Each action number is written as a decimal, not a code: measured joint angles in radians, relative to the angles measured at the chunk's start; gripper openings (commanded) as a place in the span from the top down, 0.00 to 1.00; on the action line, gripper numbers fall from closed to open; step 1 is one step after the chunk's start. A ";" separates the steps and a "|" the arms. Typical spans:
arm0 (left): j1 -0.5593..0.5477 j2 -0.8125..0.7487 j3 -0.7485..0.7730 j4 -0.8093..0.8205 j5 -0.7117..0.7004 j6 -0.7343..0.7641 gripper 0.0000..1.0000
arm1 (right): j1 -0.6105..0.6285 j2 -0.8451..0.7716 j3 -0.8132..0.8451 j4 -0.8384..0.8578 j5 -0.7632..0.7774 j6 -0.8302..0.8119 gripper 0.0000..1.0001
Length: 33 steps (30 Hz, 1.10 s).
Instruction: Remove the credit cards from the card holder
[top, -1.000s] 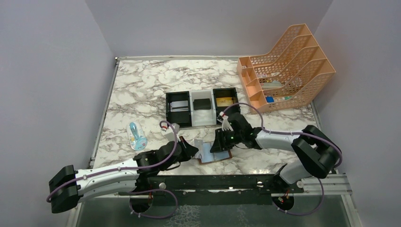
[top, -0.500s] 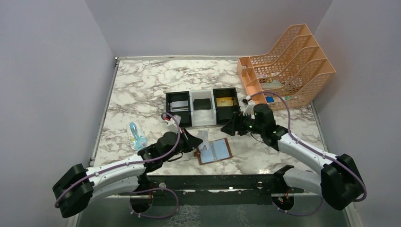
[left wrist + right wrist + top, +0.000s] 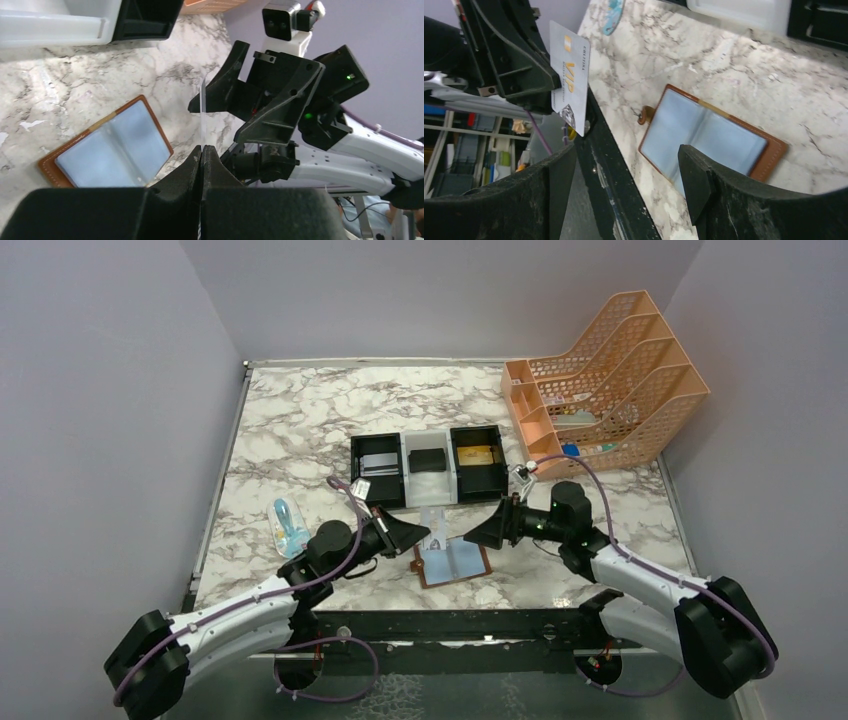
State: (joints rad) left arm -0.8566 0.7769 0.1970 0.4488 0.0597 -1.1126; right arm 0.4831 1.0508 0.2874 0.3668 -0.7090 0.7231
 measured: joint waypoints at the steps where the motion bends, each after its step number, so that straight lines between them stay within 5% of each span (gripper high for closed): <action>1: 0.000 -0.013 -0.005 0.012 0.004 -0.004 1.00 | 0.000 0.002 -0.001 0.016 -0.016 0.011 0.25; 18: 0.000 -0.086 -0.067 0.137 0.027 -0.069 1.00 | 0.009 0.141 0.003 0.385 -0.233 0.224 0.36; 33: 0.000 0.015 -0.068 0.233 0.072 -0.085 1.00 | 0.113 0.301 0.083 0.518 -0.232 0.313 0.62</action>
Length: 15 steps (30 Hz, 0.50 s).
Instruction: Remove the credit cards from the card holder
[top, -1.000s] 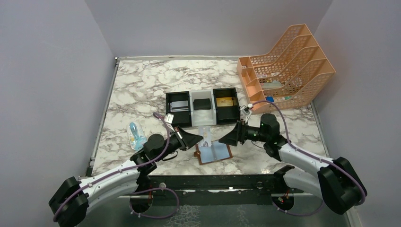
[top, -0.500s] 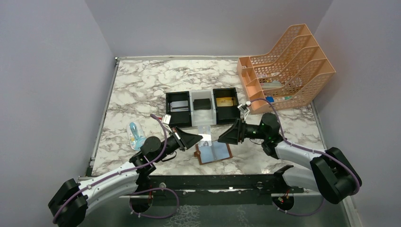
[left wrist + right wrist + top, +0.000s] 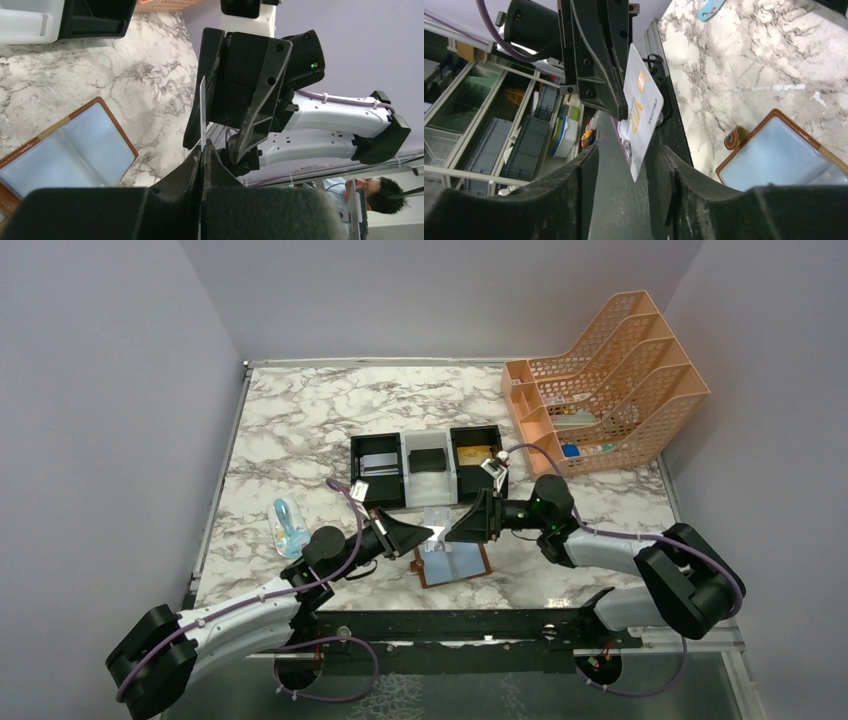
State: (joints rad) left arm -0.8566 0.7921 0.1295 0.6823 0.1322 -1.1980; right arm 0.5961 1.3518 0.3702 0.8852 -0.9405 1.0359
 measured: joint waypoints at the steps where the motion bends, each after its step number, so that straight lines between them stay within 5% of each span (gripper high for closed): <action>1: 0.000 0.000 0.000 0.008 0.000 -0.001 1.00 | 0.001 0.008 0.003 0.012 0.000 0.006 0.64; 15: 0.000 0.011 -0.001 0.055 0.018 -0.005 1.00 | 0.001 0.108 0.005 0.229 -0.001 0.149 0.84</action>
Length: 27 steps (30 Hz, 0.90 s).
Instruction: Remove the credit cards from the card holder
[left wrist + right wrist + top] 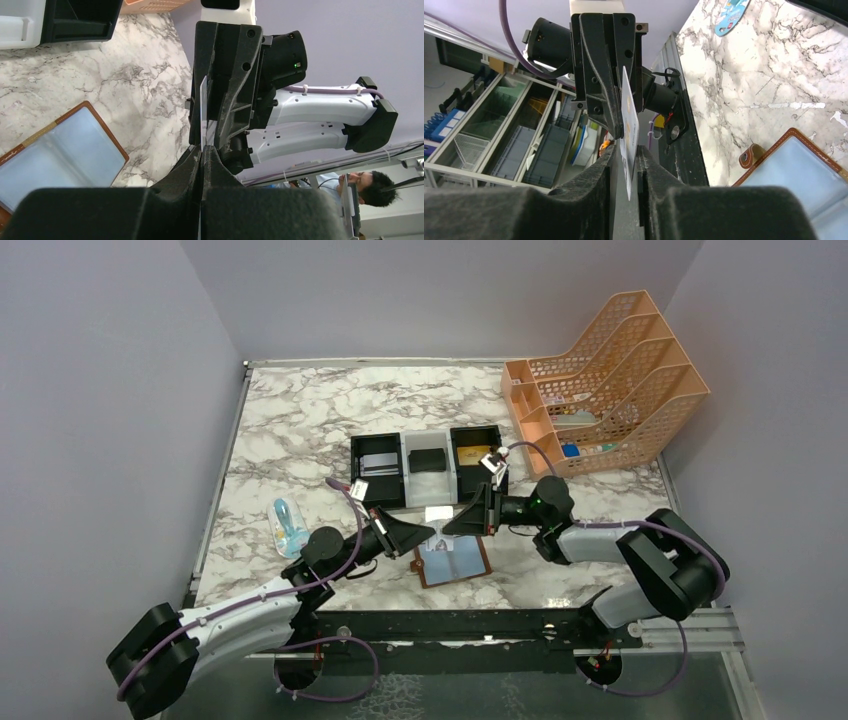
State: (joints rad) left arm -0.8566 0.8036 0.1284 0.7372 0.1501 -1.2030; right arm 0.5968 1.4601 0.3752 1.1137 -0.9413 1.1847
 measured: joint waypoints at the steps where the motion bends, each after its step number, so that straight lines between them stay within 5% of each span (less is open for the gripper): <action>1: 0.000 0.000 0.000 0.004 0.000 0.000 1.00 | 0.000 0.002 0.000 0.006 0.000 0.007 0.86; 7: 0.000 0.000 -0.005 0.021 0.003 -0.004 1.00 | 0.000 0.009 0.002 0.025 0.000 0.035 0.99; 8: 0.000 0.000 -0.007 0.023 0.003 -0.005 0.93 | 0.000 0.009 0.002 0.025 0.000 0.036 0.99; 11: 0.000 -0.005 -0.009 0.024 0.003 0.002 0.42 | 0.000 0.003 0.002 0.014 0.003 0.026 0.99; 14: 0.000 -0.020 -0.010 0.003 0.002 0.008 0.04 | 0.000 -0.047 0.003 -0.079 0.032 -0.032 0.99; 19: 0.000 -0.096 0.023 -0.177 -0.011 0.061 0.01 | 0.000 -0.164 0.036 -0.303 0.121 -0.170 0.99; 27: 0.000 -0.185 0.308 -0.741 -0.211 0.220 0.01 | -0.001 -0.285 0.063 -0.597 0.291 -0.348 0.99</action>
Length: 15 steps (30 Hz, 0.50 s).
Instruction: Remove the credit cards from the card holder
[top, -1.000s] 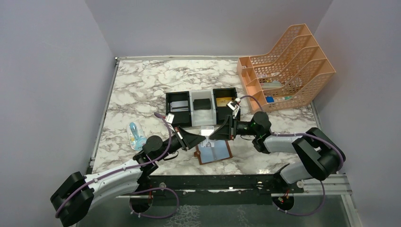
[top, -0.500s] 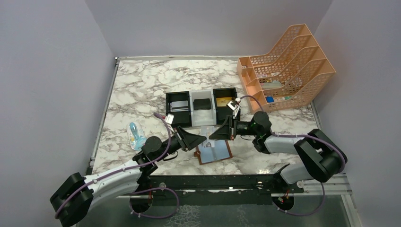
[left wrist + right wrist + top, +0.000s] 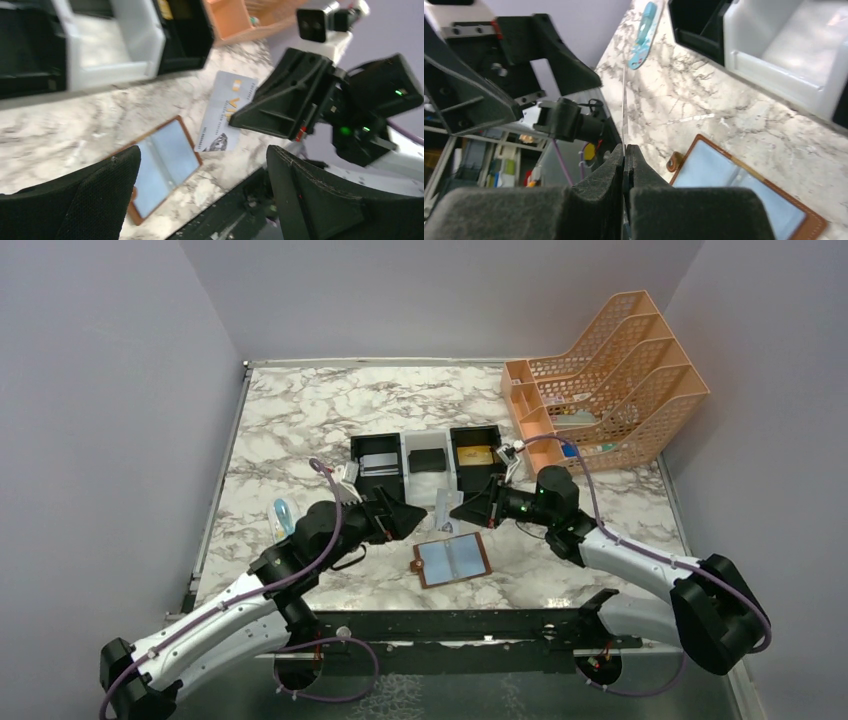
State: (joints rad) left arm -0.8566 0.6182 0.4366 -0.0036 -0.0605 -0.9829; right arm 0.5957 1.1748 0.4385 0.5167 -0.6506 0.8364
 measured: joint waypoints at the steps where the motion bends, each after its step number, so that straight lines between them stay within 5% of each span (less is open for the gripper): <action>1: 0.000 0.005 0.043 -0.073 -0.036 0.023 0.01 | 0.000 -0.007 0.008 -0.030 0.017 -0.021 0.99; 9: 0.010 0.192 0.391 -0.553 -0.322 0.209 0.01 | 0.003 -0.037 0.140 -0.245 0.120 -0.197 0.99; 15: 0.121 0.276 0.544 -0.732 -0.430 0.354 0.01 | 0.111 -0.021 0.251 -0.343 0.276 -0.346 0.99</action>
State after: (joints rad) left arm -0.7361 0.8944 0.9802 -0.7357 -0.4900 -0.6289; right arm 0.7063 1.1538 0.6895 0.1734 -0.3748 0.4900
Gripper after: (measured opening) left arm 0.991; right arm 0.015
